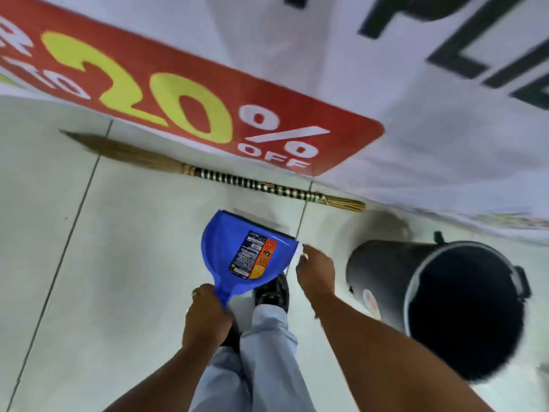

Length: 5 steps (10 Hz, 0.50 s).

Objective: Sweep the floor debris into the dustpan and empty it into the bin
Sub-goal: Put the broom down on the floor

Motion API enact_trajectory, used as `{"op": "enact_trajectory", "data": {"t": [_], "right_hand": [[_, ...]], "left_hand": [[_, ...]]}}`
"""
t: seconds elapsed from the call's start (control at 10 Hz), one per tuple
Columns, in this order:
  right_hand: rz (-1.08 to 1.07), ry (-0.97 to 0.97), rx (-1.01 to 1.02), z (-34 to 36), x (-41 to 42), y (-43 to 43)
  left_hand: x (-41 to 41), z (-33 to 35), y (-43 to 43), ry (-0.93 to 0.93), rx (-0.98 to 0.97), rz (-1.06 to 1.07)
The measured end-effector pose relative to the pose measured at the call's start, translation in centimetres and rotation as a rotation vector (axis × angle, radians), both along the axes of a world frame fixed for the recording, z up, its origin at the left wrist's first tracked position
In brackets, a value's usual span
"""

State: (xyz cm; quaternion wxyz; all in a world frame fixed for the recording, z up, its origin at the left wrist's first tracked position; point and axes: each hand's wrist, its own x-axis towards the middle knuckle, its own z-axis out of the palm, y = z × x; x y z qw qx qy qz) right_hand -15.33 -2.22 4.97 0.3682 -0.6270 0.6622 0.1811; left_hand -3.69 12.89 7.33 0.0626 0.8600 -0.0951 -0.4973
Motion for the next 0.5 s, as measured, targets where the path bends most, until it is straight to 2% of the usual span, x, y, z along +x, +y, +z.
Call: {"op": "enact_trajectory", "data": {"t": [0.2, 0.4, 0.5], "right_hand": [[-0.200, 0.051, -0.018, 3.1, -6.8, 3.7], [-0.221, 0.023, -0.092, 2.9, -8.7, 2.9], [-0.232, 0.014, -0.126, 2.8, -8.9, 2.5]], "left_hand": [[-4.2, 0.8, -6.5, 0.041, -0.024, -0.176], [-8.1, -1.3, -8.4, 0.038, -0.076, -0.191], [-8.5, -1.9, -7.9, -0.013, -0.001, -0.224]]}}
